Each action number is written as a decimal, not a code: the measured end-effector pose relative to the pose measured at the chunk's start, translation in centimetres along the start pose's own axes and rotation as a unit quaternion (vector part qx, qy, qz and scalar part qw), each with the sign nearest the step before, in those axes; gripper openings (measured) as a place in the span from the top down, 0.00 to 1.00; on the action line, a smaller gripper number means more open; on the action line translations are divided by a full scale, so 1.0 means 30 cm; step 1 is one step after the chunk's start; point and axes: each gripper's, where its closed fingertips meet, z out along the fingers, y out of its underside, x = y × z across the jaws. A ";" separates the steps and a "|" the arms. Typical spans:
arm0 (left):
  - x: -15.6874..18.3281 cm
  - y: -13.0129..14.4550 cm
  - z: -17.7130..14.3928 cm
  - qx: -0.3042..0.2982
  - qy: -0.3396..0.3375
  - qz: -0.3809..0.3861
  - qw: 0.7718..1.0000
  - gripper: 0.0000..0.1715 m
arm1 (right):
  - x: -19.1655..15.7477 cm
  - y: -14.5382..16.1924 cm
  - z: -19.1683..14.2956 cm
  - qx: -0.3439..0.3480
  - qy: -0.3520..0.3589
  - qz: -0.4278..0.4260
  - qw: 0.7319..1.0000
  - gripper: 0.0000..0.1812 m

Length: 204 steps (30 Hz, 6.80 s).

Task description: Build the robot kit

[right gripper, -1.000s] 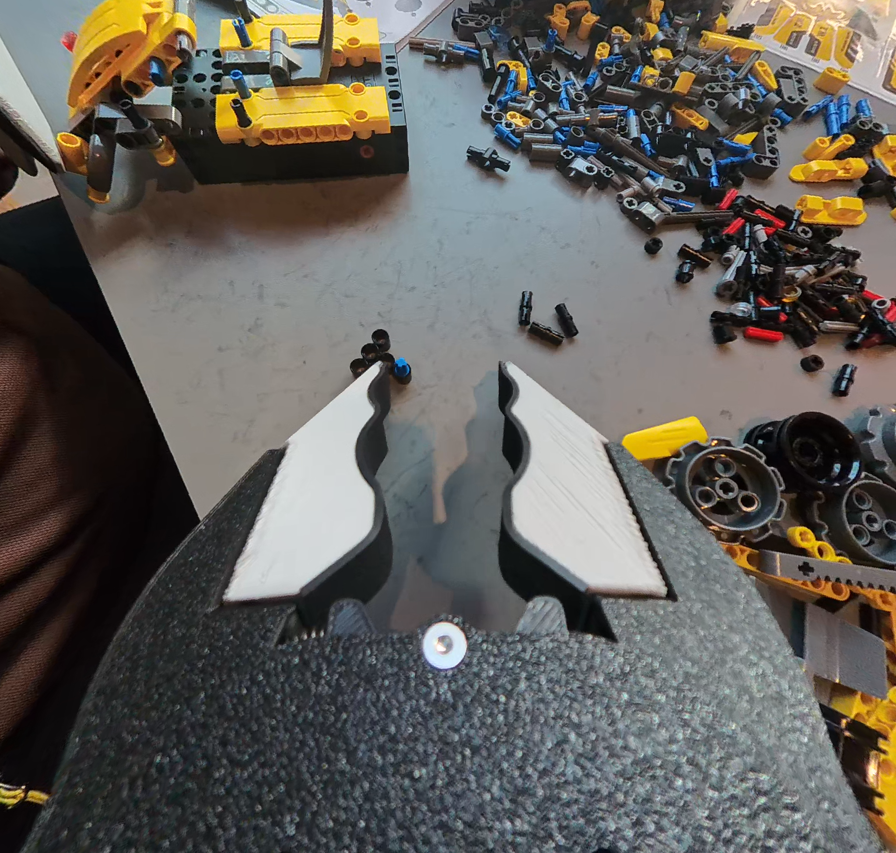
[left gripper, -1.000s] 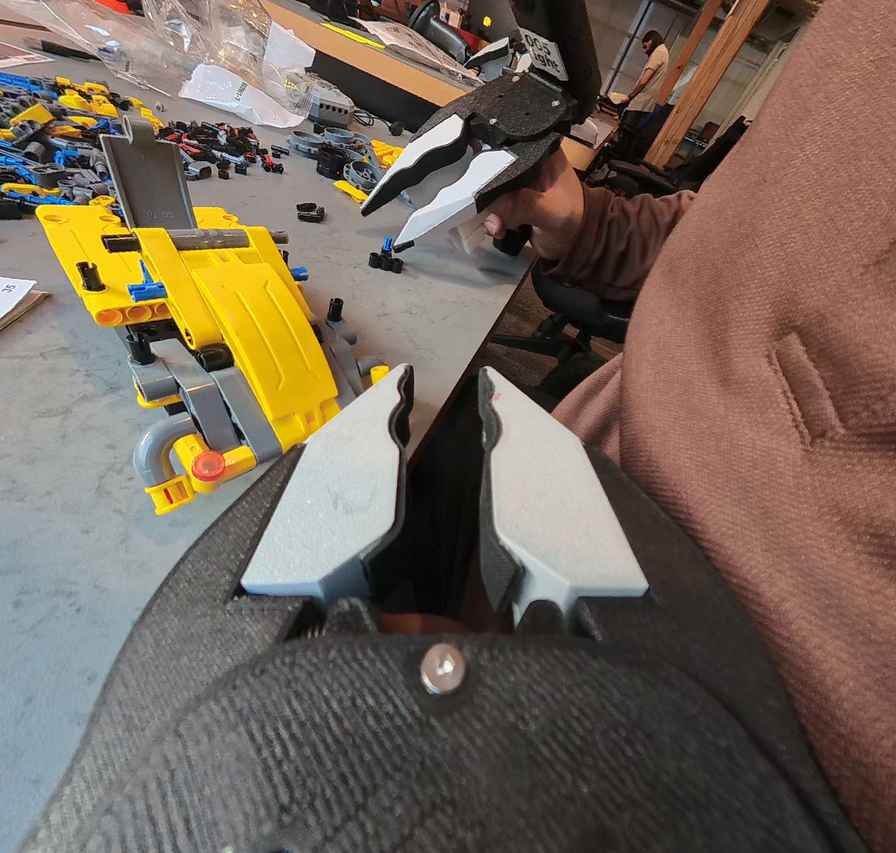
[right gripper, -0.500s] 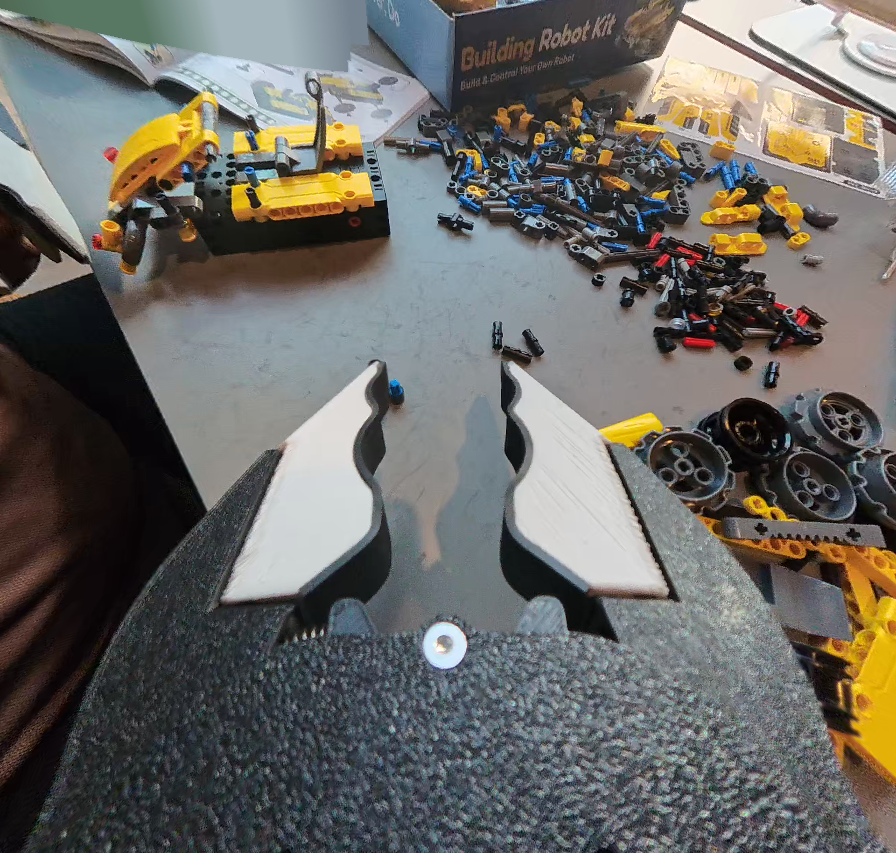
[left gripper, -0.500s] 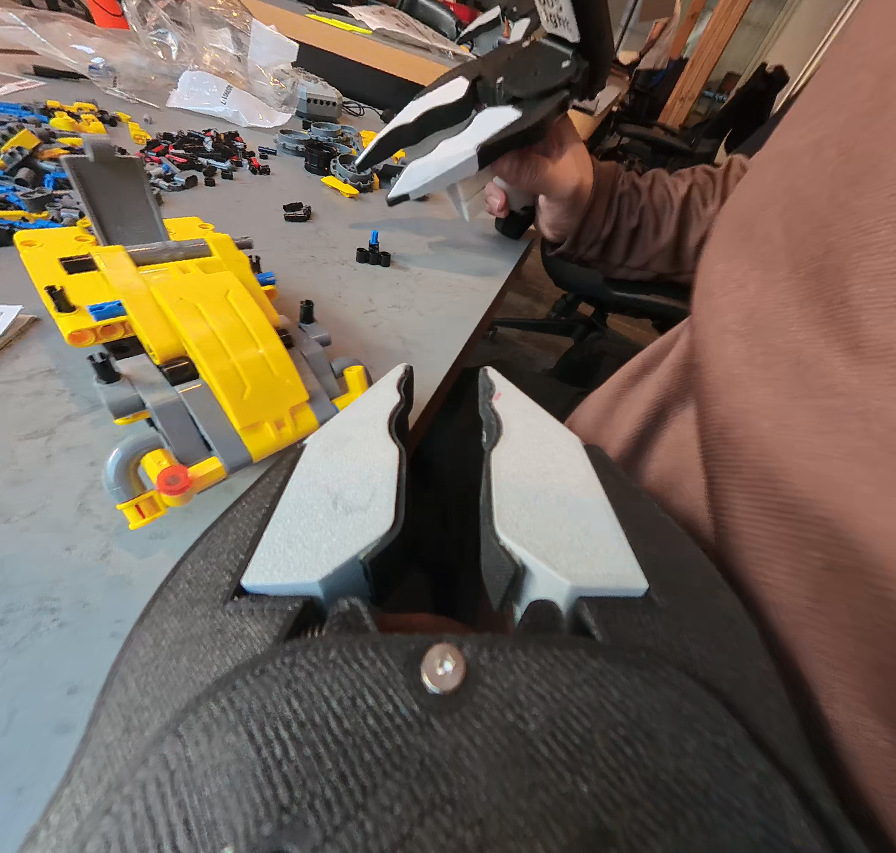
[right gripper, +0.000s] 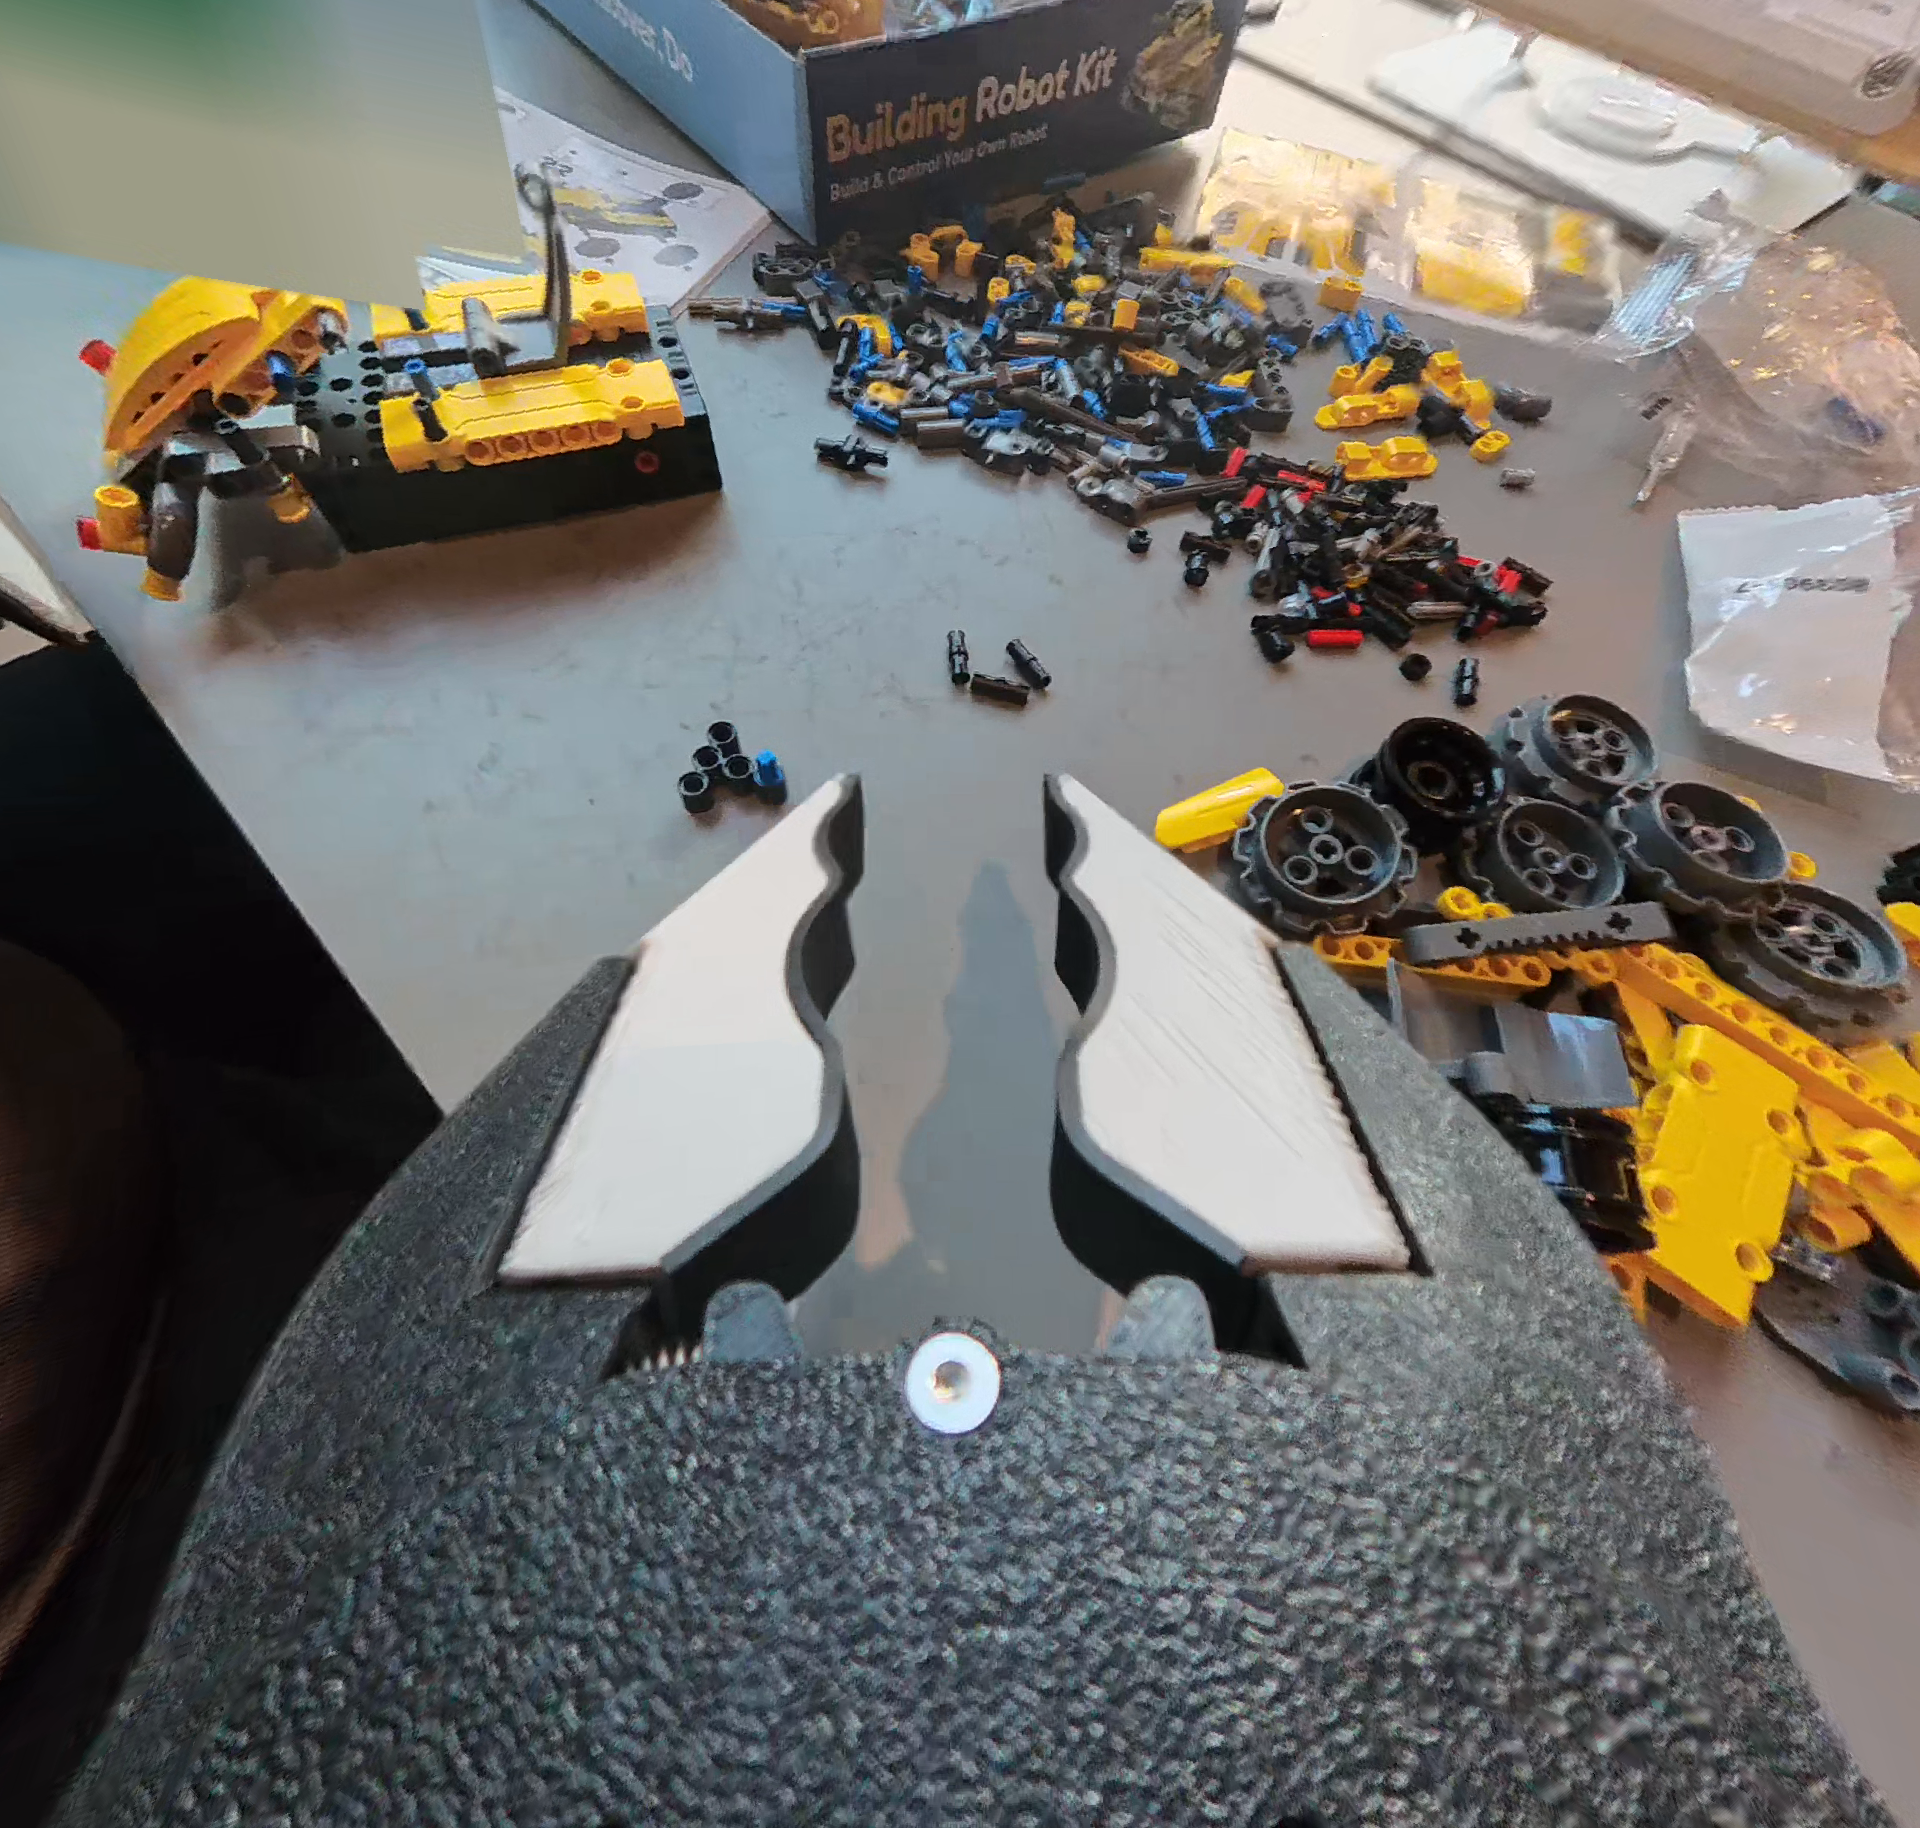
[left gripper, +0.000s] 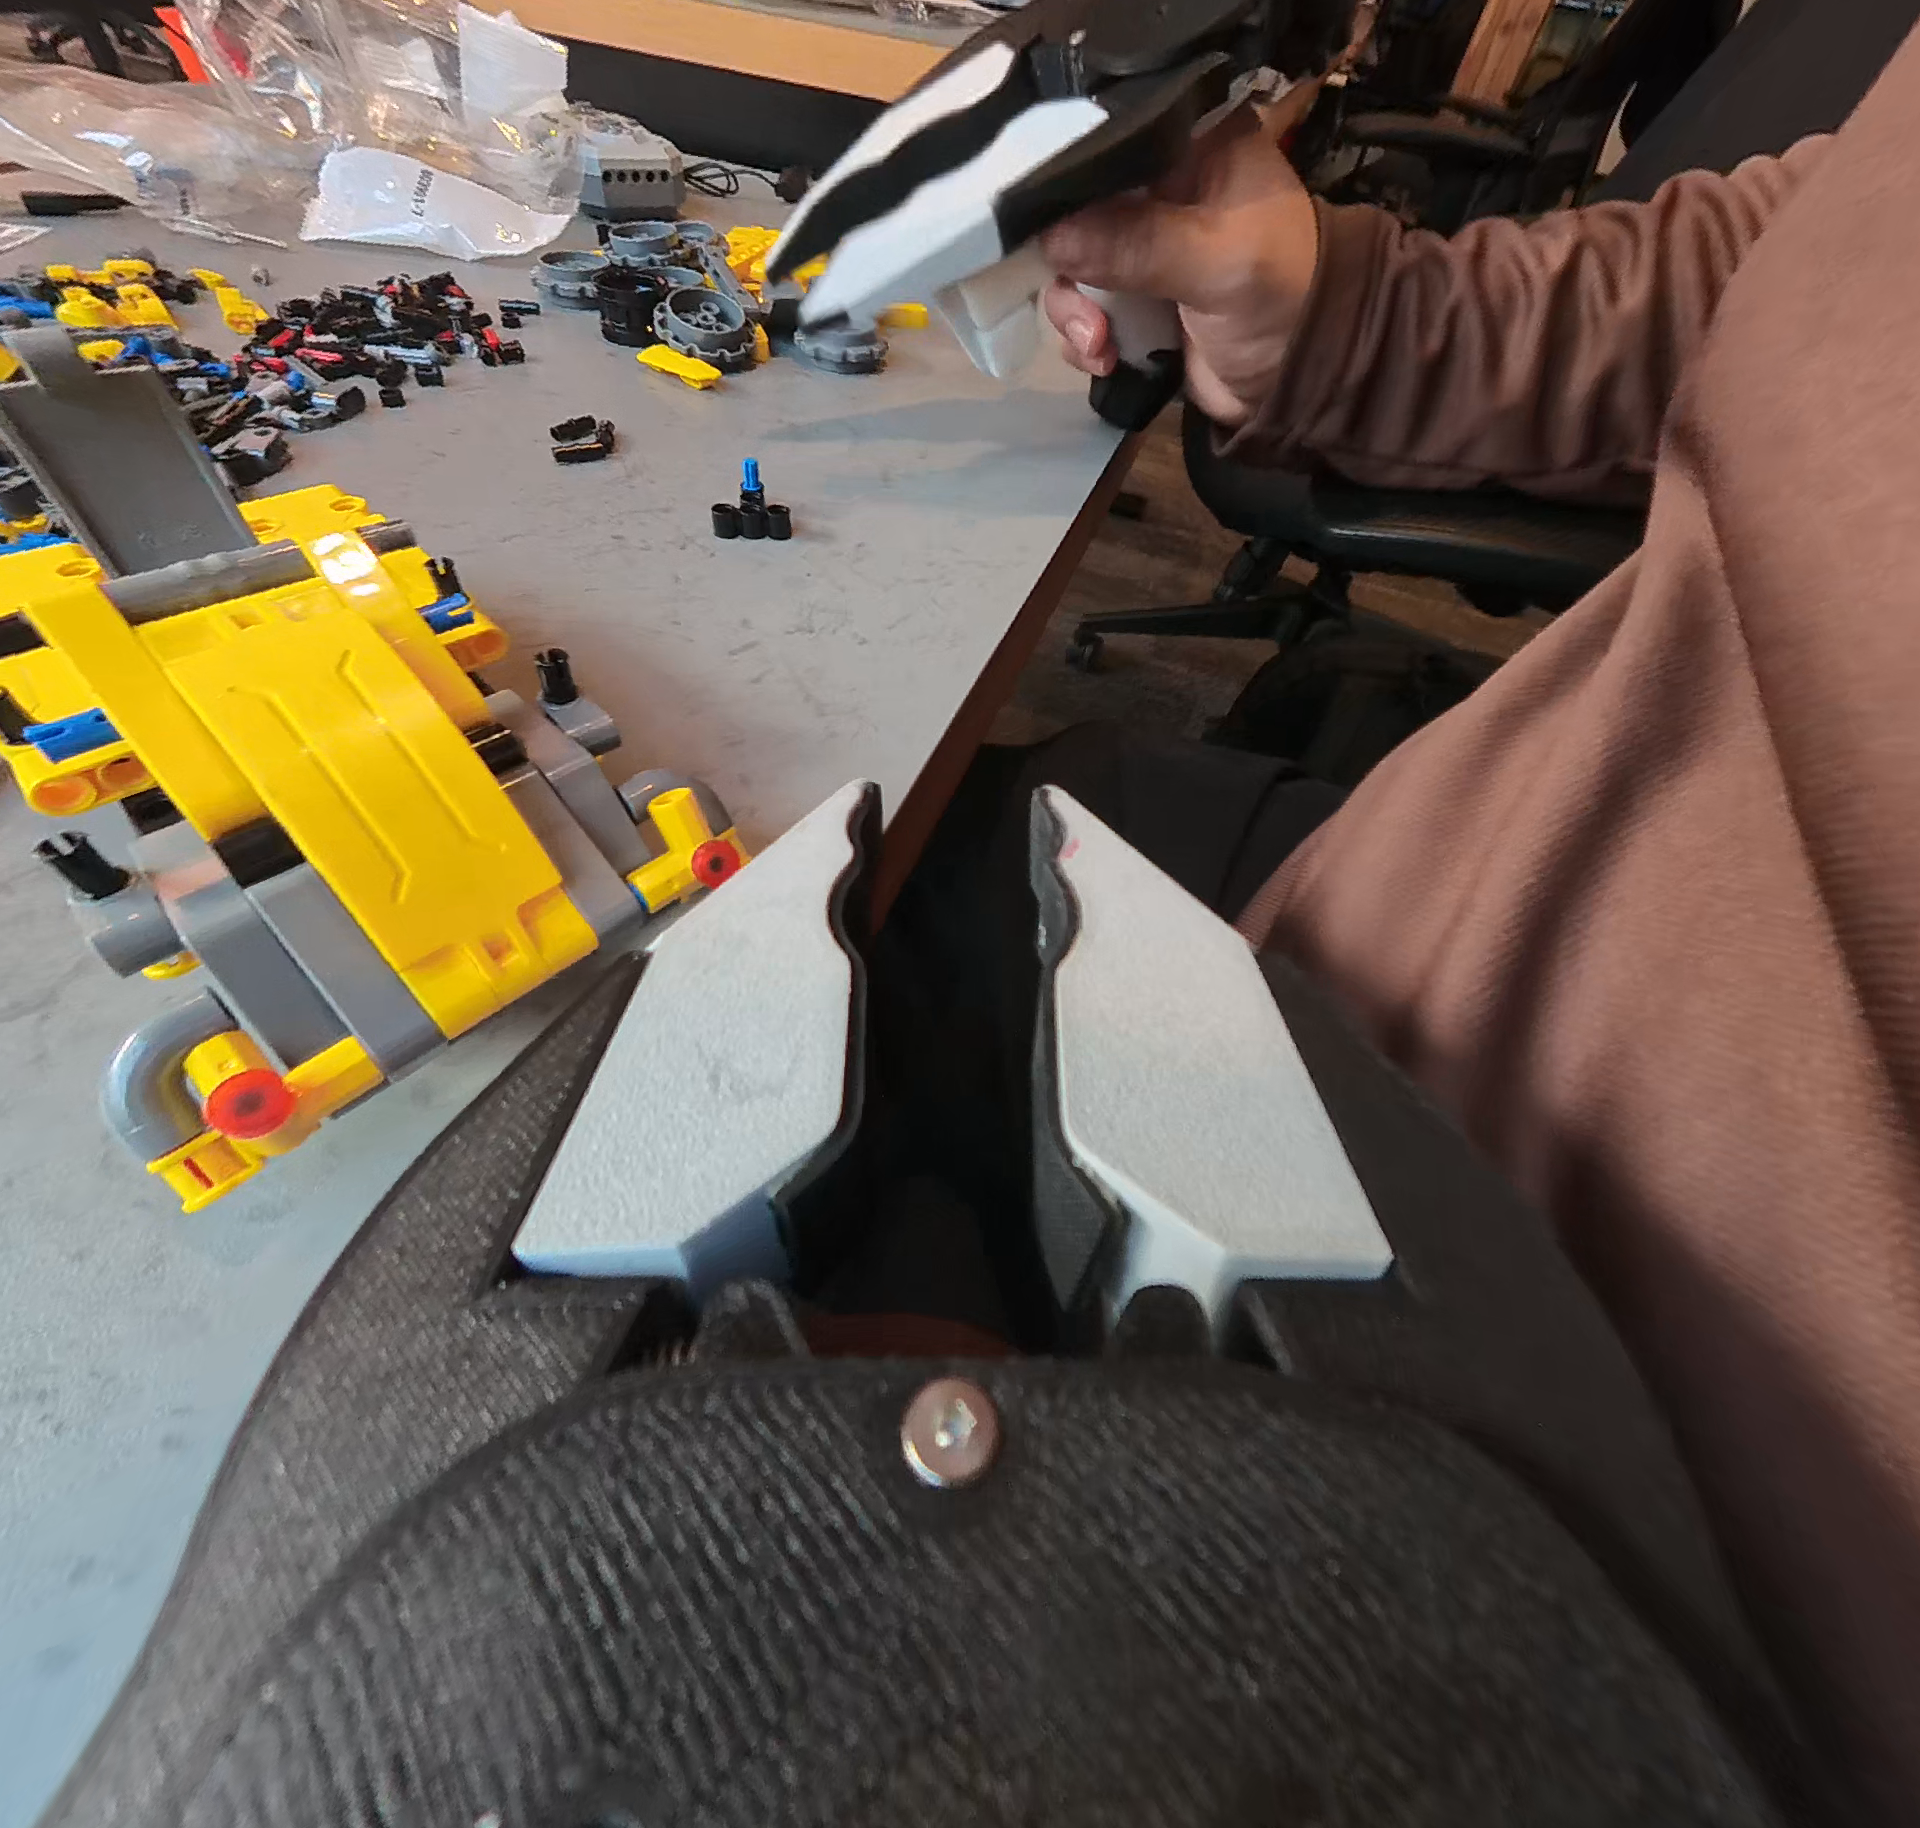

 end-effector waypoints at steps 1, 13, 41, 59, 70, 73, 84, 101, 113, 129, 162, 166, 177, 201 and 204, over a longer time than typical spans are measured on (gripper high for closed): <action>0.004 0.000 0.000 0.000 0.001 0.003 1.000 0.85 | 0.007 -0.019 -0.008 0.019 0.014 -0.008 1.000 0.86; 0.056 -0.027 0.027 0.012 0.023 -0.009 1.000 0.84 | 0.058 -0.042 0.024 -0.028 -0.003 0.031 0.999 0.73; 0.124 -0.127 0.063 -0.025 0.034 0.030 0.999 0.84 | 0.012 0.050 0.249 -0.276 -0.265 -0.310 0.870 0.99; -0.135 -0.382 0.276 -0.009 -0.185 0.141 0.973 0.83 | -0.234 -0.338 -0.067 0.123 -0.465 0.317 0.817 0.99; -0.109 -0.452 0.253 0.053 -0.116 -0.009 0.992 0.91 | -0.267 -0.353 -0.066 0.169 -0.451 0.328 0.813 0.99; -0.104 -0.466 0.251 0.066 -0.095 -0.050 0.992 0.91 | -0.261 -0.357 -0.070 0.182 -0.442 0.324 0.817 0.99; -0.128 -0.431 0.257 0.057 -0.088 -0.088 0.991 0.99 | -0.273 -0.327 -0.063 0.179 -0.418 0.286 0.843 0.99; -0.148 -0.301 0.222 0.028 -0.160 0.001 0.987 0.99 | -0.329 -0.275 -0.028 0.121 -0.364 0.115 0.916 0.99; -0.179 -0.303 0.087 0.112 -0.136 -0.075 0.981 0.99 | -0.314 -0.271 0.091 0.077 -0.331 0.091 0.936 0.94; -0.224 -0.297 0.032 0.123 -0.148 -0.079 0.978 0.99 | -0.316 -0.250 0.154 0.028 -0.321 0.022 0.947 0.91; -0.027 -0.211 0.207 -0.022 -0.084 0.080 0.993 0.99 | -0.439 -0.147 -0.051 -0.040 -0.392 -0.099 0.914 0.99; -0.022 -0.212 0.225 -0.031 -0.083 0.072 0.993 0.99 | -0.419 -0.134 -0.061 -0.039 -0.375 -0.107 0.920 1.00; -0.090 -0.189 0.396 -0.132 -0.089 0.003 0.987 0.74 | -0.163 -0.055 -0.105 -0.024 -0.258 0.029 0.965 1.00; -0.054 -0.132 0.469 -0.236 -0.066 -0.019 0.969 0.71 | -0.078 0.077 -0.284 0.049 -0.249 0.064 0.965 0.99; -0.107 -0.093 0.441 -0.277 -0.097 -0.051 0.955 0.71 | -0.089 0.083 -0.281 0.043 -0.250 0.062 0.965 0.99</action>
